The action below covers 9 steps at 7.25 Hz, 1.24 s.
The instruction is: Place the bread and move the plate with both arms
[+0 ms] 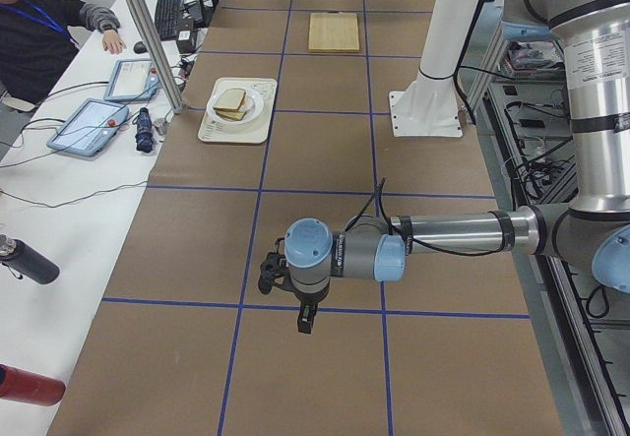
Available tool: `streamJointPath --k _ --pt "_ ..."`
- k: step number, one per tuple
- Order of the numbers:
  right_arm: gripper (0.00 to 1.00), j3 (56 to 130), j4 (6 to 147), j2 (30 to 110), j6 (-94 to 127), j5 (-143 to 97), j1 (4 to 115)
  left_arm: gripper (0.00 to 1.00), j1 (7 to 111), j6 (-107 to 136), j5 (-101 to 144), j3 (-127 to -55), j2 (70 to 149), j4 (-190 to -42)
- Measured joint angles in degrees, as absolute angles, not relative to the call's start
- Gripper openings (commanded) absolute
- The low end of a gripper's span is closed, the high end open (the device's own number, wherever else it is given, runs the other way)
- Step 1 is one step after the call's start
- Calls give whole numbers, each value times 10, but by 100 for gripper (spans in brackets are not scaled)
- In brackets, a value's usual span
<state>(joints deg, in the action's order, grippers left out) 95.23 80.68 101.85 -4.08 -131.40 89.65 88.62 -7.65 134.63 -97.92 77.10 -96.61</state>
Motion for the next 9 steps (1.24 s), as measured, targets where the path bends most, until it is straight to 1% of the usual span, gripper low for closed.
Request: streamJointPath --k 6,9 --pt "100 954 808 1020 -39 -1323 896 98 886 -76 1302 -986 762 -968" --pt "100 968 808 1018 27 -1327 896 98 886 -76 1302 -986 761 -969"
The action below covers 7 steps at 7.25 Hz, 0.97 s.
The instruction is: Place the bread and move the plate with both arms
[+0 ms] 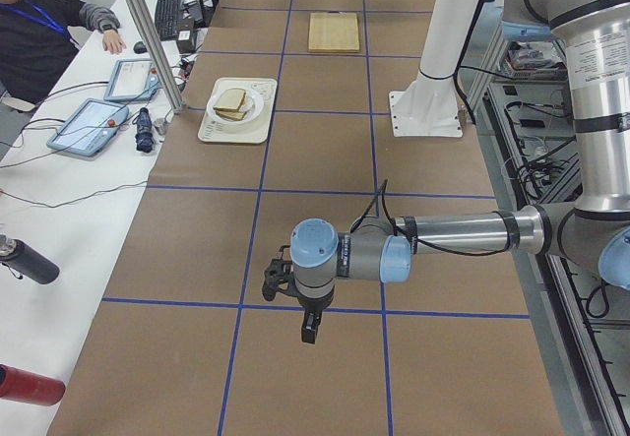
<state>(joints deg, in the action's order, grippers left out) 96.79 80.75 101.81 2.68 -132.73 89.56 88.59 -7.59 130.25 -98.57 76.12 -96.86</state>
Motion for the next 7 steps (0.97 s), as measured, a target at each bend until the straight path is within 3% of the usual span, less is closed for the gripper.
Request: streamJointPath --k 7 --pt "100 978 806 1018 36 -1339 895 98 885 -77 1303 -987 762 -969"
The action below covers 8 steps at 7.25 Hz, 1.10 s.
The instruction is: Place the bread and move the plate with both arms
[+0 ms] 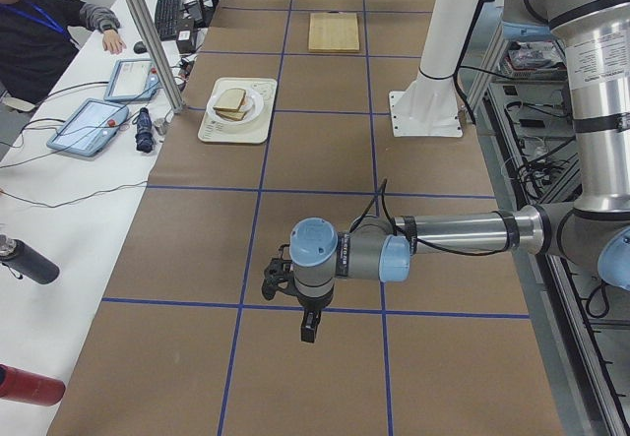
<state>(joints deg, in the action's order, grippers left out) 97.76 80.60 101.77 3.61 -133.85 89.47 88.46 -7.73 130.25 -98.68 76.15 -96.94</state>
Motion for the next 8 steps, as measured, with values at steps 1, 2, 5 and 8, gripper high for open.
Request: streamJointPath --k 1,2,5,8 --pt "100 979 806 1017 35 -1339 894 98 885 -77 1303 -987 761 -969" --pt "100 979 806 1016 35 -1339 894 98 885 -77 1305 -989 761 -969" --pt "100 980 807 1016 35 -1339 893 98 884 -77 1310 -993 761 -969" --pt "100 980 806 1016 35 -1338 891 98 884 -77 1311 -993 761 -969"
